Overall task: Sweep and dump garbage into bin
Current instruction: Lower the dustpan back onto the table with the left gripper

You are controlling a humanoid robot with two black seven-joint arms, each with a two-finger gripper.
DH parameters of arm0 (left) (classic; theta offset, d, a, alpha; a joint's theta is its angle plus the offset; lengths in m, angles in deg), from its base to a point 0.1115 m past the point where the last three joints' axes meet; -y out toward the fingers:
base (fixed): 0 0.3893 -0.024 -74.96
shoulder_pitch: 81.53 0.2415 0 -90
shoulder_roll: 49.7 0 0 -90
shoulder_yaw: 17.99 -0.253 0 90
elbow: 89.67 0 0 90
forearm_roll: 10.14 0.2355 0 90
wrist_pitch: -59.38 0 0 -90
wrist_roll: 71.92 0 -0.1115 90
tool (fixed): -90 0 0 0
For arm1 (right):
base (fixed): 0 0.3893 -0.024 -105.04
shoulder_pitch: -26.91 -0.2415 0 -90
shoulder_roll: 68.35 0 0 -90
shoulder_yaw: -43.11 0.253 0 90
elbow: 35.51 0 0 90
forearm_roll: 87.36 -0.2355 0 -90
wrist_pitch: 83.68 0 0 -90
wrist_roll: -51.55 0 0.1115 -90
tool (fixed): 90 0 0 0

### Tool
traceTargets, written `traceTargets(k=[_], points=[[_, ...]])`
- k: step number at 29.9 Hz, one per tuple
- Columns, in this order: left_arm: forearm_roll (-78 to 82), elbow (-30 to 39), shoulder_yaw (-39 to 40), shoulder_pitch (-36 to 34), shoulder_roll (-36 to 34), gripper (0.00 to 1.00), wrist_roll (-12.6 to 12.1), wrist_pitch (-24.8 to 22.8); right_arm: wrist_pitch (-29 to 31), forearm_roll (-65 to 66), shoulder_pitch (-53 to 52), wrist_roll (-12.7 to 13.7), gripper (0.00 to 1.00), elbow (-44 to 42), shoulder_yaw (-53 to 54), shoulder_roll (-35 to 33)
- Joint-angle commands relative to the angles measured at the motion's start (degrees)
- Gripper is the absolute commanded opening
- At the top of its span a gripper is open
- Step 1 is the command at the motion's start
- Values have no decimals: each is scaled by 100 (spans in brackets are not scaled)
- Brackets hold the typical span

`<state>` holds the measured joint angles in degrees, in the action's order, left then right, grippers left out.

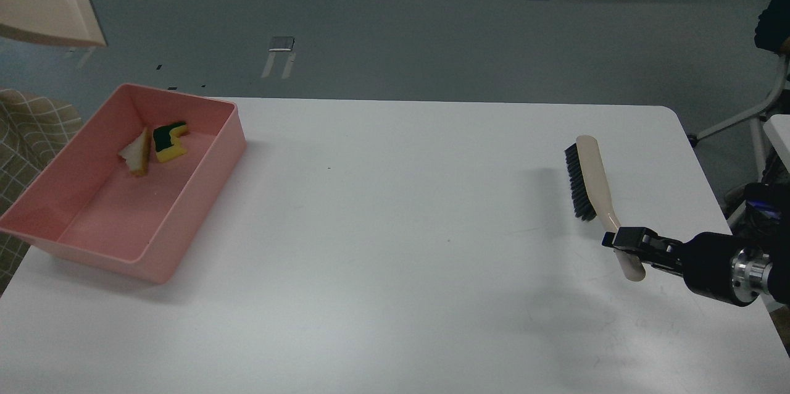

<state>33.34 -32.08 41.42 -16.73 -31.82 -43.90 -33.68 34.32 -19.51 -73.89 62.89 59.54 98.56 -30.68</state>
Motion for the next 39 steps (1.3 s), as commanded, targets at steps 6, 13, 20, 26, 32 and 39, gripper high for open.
traceTargets(k=[6, 13, 20, 26, 32, 39], points=[[-217, 1007, -140, -680, 1278, 0, -473, -494, 0, 0, -1, 17, 0, -4, 19, 47], [-138, 1413, -1265, -636, 2299, 0, -569, 33, 0, 27, -1, 53, 0, -30, 28, 73], [-32, 1413, -2837, -609, 3054, 0, -526, 1078, 0, 176, -80, 79, 0, -74, 36, 108], [143, 1386, -3769, -513, 3274, 0, -429, 1852, 0, 580, -150, 88, 0, -83, 45, 249], [547, 1369, -3902, -188, 3389, 0, -411, 2178, 0, 572, -256, 167, 0, -74, 19, 390], [618, 1325, -3919, 58, 3389, 0, -411, 2213, 0, 536, -230, 167, 0, -30, -60, 486]])
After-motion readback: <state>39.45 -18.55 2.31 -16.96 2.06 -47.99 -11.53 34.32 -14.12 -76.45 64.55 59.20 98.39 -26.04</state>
